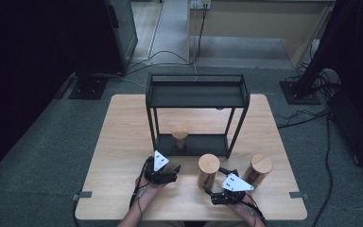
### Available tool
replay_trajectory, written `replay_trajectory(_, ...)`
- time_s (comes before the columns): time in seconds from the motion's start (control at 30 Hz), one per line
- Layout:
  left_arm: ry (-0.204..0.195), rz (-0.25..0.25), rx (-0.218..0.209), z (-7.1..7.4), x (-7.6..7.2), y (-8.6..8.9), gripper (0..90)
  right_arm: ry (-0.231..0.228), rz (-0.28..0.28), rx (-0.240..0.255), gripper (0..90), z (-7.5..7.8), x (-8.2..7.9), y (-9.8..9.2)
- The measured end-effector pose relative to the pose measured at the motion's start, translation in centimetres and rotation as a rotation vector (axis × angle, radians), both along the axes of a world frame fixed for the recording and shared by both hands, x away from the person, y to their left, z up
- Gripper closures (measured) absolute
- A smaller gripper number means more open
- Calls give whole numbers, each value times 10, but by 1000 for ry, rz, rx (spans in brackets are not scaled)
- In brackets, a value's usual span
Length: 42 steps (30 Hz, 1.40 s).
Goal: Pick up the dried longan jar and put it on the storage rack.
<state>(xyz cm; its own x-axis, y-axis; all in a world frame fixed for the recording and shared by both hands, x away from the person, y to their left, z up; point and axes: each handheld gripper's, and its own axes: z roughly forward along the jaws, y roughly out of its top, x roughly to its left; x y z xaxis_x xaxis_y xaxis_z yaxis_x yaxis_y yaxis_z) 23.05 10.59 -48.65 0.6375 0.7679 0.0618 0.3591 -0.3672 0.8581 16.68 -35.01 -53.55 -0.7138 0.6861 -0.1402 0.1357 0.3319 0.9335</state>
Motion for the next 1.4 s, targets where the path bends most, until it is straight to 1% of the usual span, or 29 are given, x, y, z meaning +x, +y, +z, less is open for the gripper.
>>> replay_trajectory(0.1,-21,-31,21,-1,-7,3,217,-1,2,-4,107,0,0,0)
replay_trajectory(0.2,-21,-45,6,-3,-11,7,217,-3,4,-8,107,0,0,1)
replay_trajectory(0.37,-11,-49,-17,-6,-12,12,217,-3,2,-8,107,0,0,1)
replay_trajectory(0.5,-11,-51,-31,-8,-15,17,217,-5,4,-12,106,1,0,1)
replay_trajectory(0.6,-6,-54,-30,-9,-16,19,217,-7,6,-14,106,0,0,1)
replay_trajectory(0.73,-5,-62,-22,-10,-19,20,217,7,2,-3,106,1,1,0)
replay_trajectory(0.83,-7,-71,-24,-11,-22,22,217,5,2,-10,106,1,0,1)
replay_trajectory(0.93,-17,-81,-19,-13,-26,22,217,1,5,-22,106,2,0,3)
replay_trajectory(1.0,-29,-84,-4,-13,-28,21,217,-1,5,-26,106,2,0,4)
replay_trajectory(1.07,-39,-96,-9,-14,-30,23,217,-3,2,-26,106,2,-1,4)
replay_trajectory(1.1,-41,-97,-18,-15,-30,24,217,-3,2,-24,106,2,-1,4)
replay_trajectory(1.4,-21,-89,-31,-17,-32,27,217,11,3,-14,106,2,1,2)
